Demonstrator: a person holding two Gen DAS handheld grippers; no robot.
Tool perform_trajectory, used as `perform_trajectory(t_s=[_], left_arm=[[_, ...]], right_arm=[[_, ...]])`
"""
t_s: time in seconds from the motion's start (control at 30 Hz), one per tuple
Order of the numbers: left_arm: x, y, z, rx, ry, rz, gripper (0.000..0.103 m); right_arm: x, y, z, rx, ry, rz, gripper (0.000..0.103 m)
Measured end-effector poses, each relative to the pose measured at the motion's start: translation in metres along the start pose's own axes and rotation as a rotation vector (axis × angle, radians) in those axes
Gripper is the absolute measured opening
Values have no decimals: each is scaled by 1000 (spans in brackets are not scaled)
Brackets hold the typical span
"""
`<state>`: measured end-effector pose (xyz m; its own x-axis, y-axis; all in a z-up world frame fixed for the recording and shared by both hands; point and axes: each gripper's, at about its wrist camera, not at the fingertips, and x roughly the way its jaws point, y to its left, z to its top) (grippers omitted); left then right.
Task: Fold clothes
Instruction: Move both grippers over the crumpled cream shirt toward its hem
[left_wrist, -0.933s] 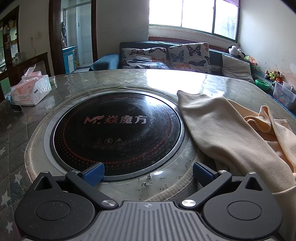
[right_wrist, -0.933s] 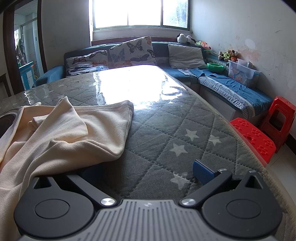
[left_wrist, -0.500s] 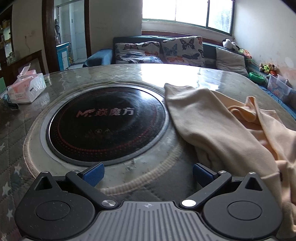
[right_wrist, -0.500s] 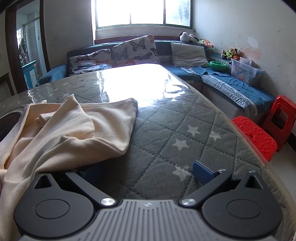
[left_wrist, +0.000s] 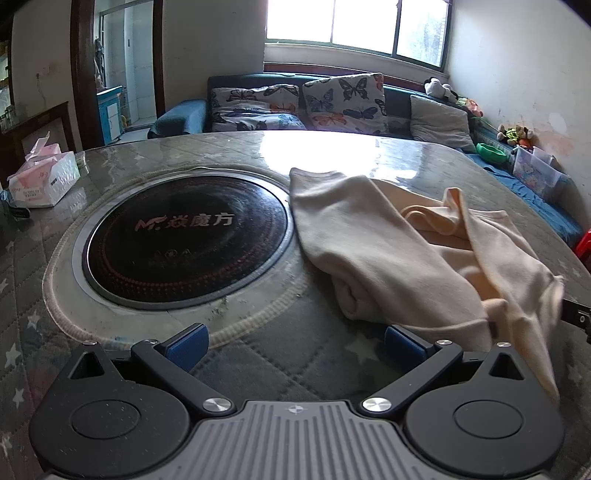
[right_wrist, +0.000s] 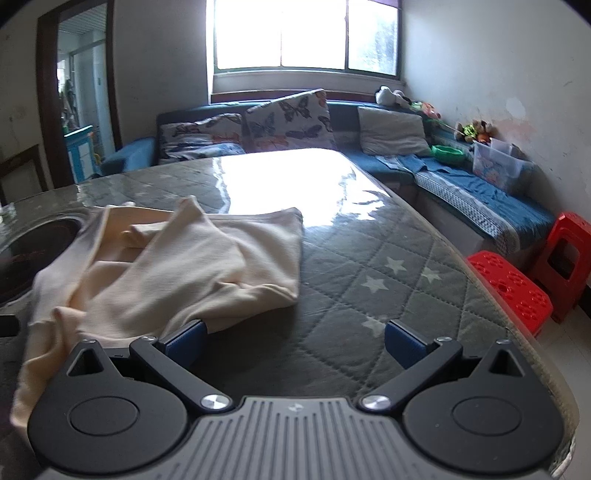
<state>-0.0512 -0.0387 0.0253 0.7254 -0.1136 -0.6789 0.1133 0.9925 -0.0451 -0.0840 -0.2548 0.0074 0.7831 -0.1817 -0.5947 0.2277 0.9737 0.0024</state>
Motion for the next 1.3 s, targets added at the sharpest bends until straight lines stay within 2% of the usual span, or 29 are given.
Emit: perform_trajectory(t_s=[0.2,0.73,1.3], left_arm=[[-12,-10,-6,20,0,-4,103],[-47,-26,-19,60,-45,-30,103],[-59,-42,-26,101,-53,-44,103]], right_arm=[[-20,10,0,-13,-16,33,103],[-69,23,-5,-23,-76,52,103],[-82,25,-11,-15,-87,60,103]])
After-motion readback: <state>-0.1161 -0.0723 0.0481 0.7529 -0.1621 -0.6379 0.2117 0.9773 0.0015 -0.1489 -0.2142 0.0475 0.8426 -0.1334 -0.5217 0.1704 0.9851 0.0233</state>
